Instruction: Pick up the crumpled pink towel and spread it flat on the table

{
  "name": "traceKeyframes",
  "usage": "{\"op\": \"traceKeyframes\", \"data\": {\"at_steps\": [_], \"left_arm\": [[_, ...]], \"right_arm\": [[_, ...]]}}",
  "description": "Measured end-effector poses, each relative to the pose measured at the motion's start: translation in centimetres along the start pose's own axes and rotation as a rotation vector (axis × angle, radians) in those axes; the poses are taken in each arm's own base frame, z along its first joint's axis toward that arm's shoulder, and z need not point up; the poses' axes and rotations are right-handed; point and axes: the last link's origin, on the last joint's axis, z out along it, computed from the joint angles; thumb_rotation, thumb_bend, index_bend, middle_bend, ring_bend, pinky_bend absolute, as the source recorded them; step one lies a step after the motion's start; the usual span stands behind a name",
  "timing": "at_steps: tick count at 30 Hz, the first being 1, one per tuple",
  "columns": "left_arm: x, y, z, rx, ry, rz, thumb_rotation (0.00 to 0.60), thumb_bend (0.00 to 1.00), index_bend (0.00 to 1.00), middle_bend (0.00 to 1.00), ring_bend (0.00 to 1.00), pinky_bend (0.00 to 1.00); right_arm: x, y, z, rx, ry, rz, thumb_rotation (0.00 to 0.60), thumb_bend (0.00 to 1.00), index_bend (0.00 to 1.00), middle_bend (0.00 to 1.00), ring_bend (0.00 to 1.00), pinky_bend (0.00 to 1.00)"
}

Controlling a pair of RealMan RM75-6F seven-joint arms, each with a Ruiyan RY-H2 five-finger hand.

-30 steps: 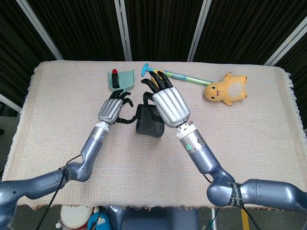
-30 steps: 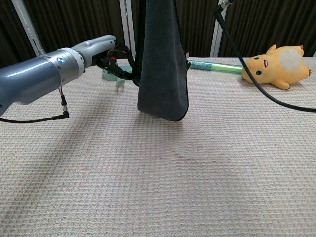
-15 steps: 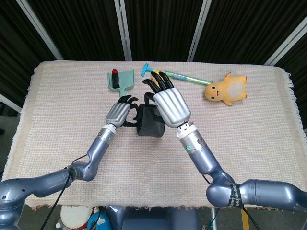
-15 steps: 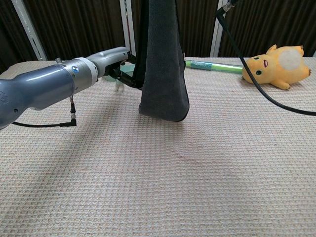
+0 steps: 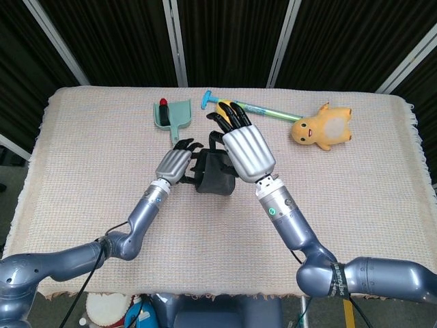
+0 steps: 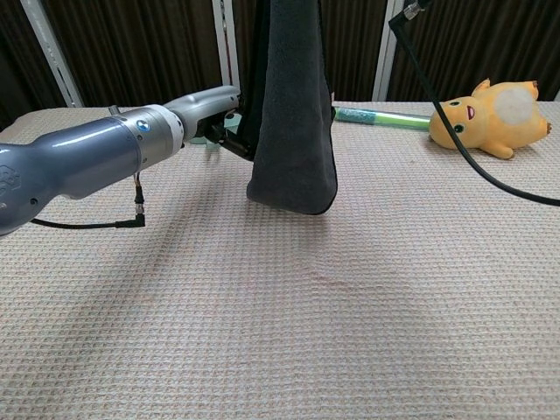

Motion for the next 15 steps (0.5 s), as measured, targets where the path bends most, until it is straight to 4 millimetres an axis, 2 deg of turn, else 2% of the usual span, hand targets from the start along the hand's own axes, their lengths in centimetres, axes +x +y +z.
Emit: {"op": "traceKeyframes", "data": {"at_steps": [7, 15], "left_arm": [[0.1, -0.4, -0.3, 0.007, 0.003, 0.019, 0.6, 0.37, 0.61, 0.17, 0.0, 0.04], [1.2, -1.1, -0.7, 0.015, 0.024, 0.034, 0.6, 0.39, 0.6, 0.17, 0.0, 0.04]], "right_arm": [[0.1, 0.4, -0.2, -0.009, 0.0, 0.003, 0.6, 0.5, 0.61, 0.22, 0.03, 0.07], [0.5, 1.2, -0.5, -0.028, 0.005, 0.008, 0.6, 0.5, 0.61, 0.22, 0.03, 0.07]]}}
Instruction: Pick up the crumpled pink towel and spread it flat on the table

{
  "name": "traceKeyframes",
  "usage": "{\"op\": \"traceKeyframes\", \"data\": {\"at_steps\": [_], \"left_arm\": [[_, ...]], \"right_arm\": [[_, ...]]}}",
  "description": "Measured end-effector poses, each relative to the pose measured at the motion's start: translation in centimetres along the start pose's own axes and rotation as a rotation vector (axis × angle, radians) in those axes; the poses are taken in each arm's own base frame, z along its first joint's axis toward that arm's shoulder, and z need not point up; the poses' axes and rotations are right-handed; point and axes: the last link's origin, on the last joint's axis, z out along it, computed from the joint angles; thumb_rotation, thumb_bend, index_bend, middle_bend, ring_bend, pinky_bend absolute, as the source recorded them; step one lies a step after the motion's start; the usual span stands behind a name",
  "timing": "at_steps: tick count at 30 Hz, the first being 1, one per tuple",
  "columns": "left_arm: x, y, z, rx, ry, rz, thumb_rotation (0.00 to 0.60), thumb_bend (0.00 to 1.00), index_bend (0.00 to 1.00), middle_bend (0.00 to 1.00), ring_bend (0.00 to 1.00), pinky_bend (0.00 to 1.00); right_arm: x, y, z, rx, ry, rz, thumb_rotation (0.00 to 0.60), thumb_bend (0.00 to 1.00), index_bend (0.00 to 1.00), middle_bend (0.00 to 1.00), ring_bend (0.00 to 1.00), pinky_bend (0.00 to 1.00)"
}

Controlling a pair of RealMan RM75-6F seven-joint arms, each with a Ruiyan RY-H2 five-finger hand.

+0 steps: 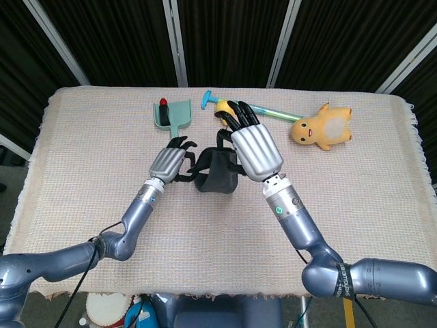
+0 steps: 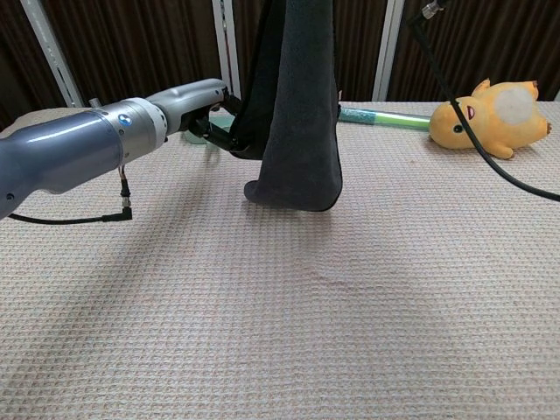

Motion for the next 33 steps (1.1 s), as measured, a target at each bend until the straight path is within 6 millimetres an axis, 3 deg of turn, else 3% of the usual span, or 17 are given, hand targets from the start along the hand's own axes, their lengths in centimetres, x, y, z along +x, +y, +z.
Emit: {"op": "traceKeyframes", "data": {"at_steps": [17, 33], "left_arm": [[5.3, -1.1, -1.5, -0.008, 0.084, 0.038, 0.6, 0.4, 0.61, 0.17, 0.0, 0.04], [10.0, 0.1, -2.2, -0.032, 0.161, 0.08, 0.6, 0.42, 0.61, 0.18, 0.0, 0.04]], "right_arm": [[-0.3, 4.5, -1.5, -0.108, -0.009, 0.007, 0.6, 0.5, 0.61, 0.22, 0.03, 0.07], [-0.1, 6.8, -3.0, -0.157, -0.008, 0.029, 0.6, 0.5, 0.61, 0.22, 0.03, 0.07]]}}
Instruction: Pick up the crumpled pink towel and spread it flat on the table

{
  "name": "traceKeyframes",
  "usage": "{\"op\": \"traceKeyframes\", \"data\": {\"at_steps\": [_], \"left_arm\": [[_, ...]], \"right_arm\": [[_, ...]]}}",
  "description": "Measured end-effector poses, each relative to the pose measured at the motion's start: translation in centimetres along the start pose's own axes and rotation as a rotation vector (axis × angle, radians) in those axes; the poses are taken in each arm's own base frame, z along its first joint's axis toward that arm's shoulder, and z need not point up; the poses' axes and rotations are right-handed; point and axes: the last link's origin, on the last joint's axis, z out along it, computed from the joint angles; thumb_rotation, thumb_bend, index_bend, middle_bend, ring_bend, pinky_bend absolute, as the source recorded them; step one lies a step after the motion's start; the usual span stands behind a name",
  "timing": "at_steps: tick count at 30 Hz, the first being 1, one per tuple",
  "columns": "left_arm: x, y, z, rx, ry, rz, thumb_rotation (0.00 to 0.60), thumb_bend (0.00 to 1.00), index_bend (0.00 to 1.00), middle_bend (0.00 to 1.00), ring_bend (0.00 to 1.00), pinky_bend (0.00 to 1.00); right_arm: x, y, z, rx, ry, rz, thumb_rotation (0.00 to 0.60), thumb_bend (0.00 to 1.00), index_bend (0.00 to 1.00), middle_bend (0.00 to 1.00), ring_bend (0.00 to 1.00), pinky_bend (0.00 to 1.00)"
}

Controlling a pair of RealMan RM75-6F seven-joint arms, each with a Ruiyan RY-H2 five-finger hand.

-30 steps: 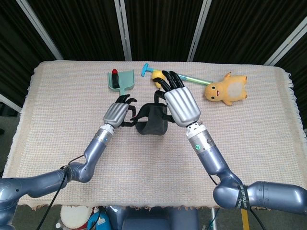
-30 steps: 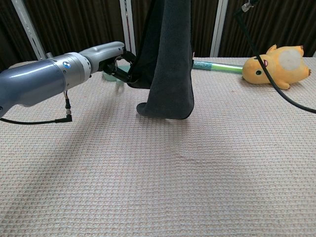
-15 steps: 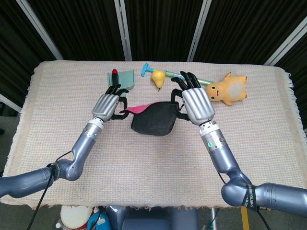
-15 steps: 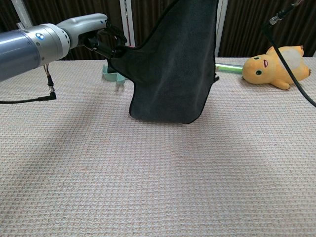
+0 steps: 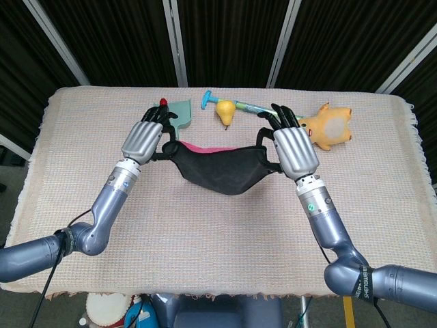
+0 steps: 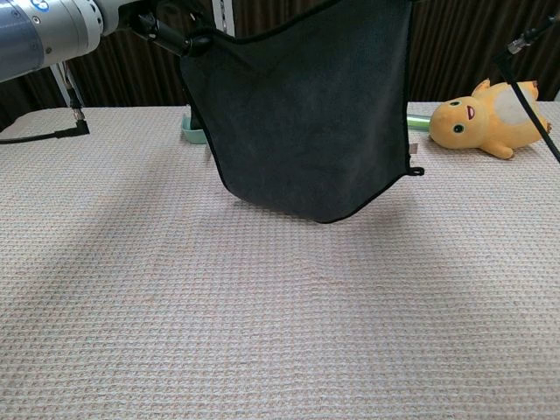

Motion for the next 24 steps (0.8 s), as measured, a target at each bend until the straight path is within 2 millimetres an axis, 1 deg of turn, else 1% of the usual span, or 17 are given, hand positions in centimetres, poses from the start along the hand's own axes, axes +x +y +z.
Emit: {"op": "traceKeyframes", "data": {"at_steps": [3, 10, 17, 24], "left_arm": [[0.6, 0.3, 0.2, -0.004, 0.01, 0.007, 0.6, 0.42, 0.61, 0.18, 0.0, 0.04], [1.4, 0.9, 0.8, 0.003, 0.022, 0.008, 0.6, 0.42, 0.61, 0.18, 0.0, 0.04], [1.4, 1.4, 1.6, 0.006, 0.029, 0.017, 0.6, 0.42, 0.61, 0.19, 0.0, 0.04], [0.5, 2.0, 3.2, 0.015, 0.032, 0.025, 0.6, 0.42, 0.61, 0.19, 0.0, 0.04]], "right_arm": [[0.0, 0.4, -0.1, -0.008, -0.002, 0.005, 0.6, 0.5, 0.61, 0.22, 0.03, 0.07], [-0.2, 1.2, 0.3, -0.02, 0.0, 0.005, 0.6, 0.5, 0.61, 0.22, 0.03, 0.07], [-0.4, 1.5, 2.0, -0.027, 0.023, 0.017, 0.6, 0.5, 0.62, 0.22, 0.03, 0.07], [-1.3, 1.9, 4.1, -0.042, 0.043, 0.043, 0.6, 0.5, 0.62, 0.22, 0.03, 0.07]]}}
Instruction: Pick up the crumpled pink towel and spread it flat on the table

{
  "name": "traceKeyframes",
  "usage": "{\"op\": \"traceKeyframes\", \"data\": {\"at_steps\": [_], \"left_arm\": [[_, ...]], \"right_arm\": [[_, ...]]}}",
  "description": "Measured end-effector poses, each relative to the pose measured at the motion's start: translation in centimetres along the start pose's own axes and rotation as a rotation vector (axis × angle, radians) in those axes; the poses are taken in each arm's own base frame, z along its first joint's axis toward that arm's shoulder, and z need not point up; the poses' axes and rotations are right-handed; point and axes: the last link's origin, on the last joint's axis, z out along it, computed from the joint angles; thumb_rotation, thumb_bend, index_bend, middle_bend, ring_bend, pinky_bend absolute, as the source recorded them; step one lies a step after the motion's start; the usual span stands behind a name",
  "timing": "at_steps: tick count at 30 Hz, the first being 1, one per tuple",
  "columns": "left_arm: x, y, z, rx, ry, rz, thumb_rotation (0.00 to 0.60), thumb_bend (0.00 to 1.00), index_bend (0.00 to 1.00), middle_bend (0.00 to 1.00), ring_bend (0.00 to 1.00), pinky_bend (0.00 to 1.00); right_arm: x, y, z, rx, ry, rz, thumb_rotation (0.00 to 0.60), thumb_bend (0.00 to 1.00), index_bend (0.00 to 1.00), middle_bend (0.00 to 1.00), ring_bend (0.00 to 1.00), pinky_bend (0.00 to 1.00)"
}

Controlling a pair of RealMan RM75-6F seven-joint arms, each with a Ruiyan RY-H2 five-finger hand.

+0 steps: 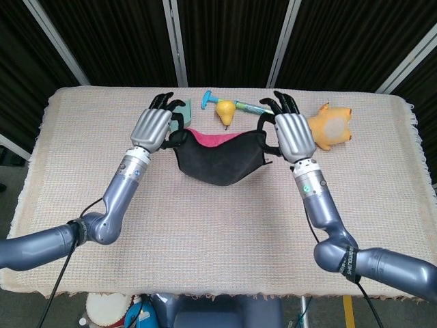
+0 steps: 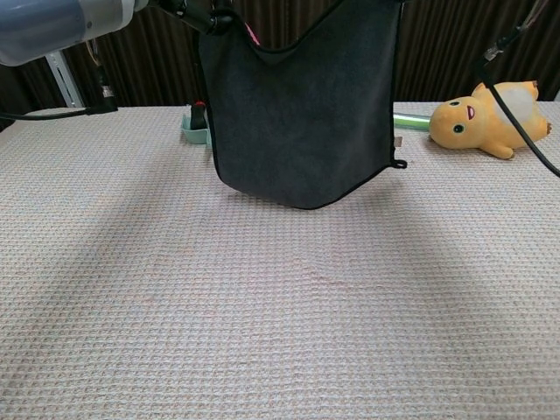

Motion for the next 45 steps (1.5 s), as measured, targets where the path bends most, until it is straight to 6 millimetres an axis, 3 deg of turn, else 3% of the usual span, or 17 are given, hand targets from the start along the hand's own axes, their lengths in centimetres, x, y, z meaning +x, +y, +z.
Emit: {"op": "traceKeyframes", "data": {"at_steps": [14, 19, 25, 29, 45], "left_arm": [[-1.8, 0.9, 3.4, 0.033, 0.063, -0.028, 0.6, 0.42, 0.61, 0.19, 0.0, 0.04], [-1.7, 1.6, 4.2, 0.019, 0.087, -0.058, 0.6, 0.42, 0.61, 0.19, 0.0, 0.04], [-2.6, 1.8, 3.1, -0.005, 0.064, -0.072, 0.6, 0.42, 0.61, 0.19, 0.0, 0.04], [-3.6, 1.9, 1.5, -0.02, 0.031, -0.095, 0.6, 0.42, 0.61, 0.19, 0.0, 0.04], [-7.4, 0.8, -8.4, -0.039, -0.094, -0.157, 0.6, 0.42, 0.61, 0.19, 0.0, 0.04]], "right_arm": [[-1.0, 0.4, 4.5, -0.012, 0.081, 0.024, 0.6, 0.5, 0.62, 0.22, 0.03, 0.07], [-0.6, 0.3, 4.8, -0.009, 0.102, 0.04, 0.6, 0.5, 0.61, 0.22, 0.03, 0.07], [-1.0, 1.0, 3.2, -0.015, 0.083, 0.01, 0.6, 0.5, 0.62, 0.22, 0.03, 0.07], [-1.6, 1.6, 1.2, -0.015, 0.05, -0.002, 0.6, 0.5, 0.62, 0.22, 0.03, 0.07], [-4.7, 2.8, -8.3, -0.013, -0.095, -0.034, 0.6, 0.5, 0.61, 0.22, 0.03, 0.07]]}}
